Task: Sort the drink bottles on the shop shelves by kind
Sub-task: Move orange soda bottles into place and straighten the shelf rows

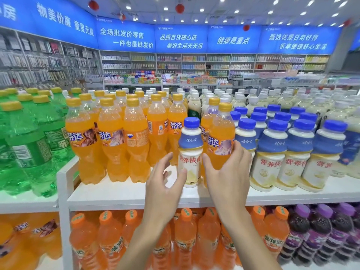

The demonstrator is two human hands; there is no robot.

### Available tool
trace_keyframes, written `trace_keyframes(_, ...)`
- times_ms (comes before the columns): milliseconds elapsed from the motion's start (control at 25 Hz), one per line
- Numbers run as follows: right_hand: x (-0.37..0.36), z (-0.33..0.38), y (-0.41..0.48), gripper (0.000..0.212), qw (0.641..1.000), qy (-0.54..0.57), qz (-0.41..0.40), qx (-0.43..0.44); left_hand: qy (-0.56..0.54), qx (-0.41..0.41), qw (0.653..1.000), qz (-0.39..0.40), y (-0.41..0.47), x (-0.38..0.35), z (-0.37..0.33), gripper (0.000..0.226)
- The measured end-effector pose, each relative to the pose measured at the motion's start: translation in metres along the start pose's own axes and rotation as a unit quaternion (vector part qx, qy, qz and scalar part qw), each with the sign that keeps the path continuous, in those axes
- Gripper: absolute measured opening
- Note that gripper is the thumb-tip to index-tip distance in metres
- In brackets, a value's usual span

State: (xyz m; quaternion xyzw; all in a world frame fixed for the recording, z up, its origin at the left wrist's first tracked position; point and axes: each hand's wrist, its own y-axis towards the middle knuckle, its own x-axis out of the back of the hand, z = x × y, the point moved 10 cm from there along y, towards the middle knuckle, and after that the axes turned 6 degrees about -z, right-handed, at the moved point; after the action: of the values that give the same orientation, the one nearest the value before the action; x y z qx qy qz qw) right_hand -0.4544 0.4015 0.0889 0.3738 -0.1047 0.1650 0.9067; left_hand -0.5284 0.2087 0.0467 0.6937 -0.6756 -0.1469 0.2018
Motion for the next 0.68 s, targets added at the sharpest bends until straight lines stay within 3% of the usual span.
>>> trace_keyframes(320, -0.015, -0.005, -0.002, 0.078, 1.0, 0.006, -0.013, 0.011, 0.003, 0.011, 1.0, -0.001, 0.001, -0.003, 0.01, 0.051)
trace_keyframes(680, -0.012, -0.016, -0.012, 0.082, 0.964, 0.242, 0.104, -0.017, -0.048, 0.082, 0.994, 0.055, 0.027, -0.047, 0.025, 0.059)
